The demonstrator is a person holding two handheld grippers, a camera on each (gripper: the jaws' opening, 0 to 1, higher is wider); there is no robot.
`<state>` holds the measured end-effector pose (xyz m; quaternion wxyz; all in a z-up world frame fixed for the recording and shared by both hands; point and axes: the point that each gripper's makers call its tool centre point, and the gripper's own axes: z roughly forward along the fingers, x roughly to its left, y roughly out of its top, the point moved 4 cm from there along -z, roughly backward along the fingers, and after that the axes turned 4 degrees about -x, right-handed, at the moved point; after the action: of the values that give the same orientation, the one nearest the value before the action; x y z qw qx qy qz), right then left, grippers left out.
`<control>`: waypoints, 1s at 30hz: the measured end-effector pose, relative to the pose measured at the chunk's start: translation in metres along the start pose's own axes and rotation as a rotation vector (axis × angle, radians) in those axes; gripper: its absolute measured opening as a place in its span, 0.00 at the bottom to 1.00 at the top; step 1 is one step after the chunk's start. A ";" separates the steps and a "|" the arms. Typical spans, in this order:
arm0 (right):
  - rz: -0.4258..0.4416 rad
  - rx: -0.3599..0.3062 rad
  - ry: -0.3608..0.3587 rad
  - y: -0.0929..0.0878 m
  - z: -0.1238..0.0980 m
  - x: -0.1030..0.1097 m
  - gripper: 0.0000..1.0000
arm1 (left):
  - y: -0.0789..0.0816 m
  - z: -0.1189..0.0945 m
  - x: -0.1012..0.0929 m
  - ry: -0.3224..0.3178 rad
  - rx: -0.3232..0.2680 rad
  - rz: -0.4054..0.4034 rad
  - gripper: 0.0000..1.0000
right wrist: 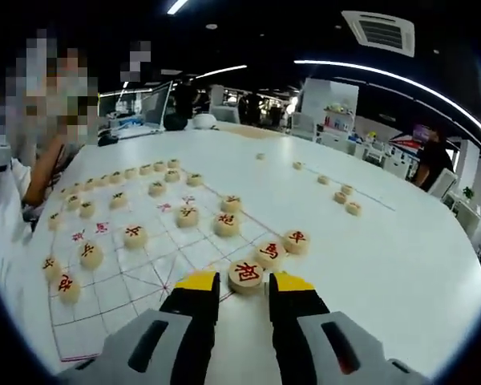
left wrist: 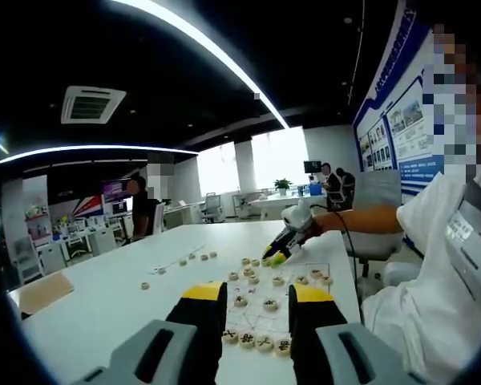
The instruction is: Pick up the chess pieces one by one and place each piece onto its starting position on the chessboard, setting the pieces on their correct points until all the chess pieces are arranged in the starting layout
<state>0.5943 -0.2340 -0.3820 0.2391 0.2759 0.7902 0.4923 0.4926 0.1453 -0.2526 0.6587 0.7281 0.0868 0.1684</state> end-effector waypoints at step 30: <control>0.185 -0.007 -0.316 0.026 0.071 -0.125 0.39 | -0.003 0.000 0.001 0.002 0.008 -0.001 0.32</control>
<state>0.7372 -0.2624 -0.3740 0.3152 0.4205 0.7123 0.4652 0.4942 0.1463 -0.2551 0.6559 0.7304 0.0886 0.1687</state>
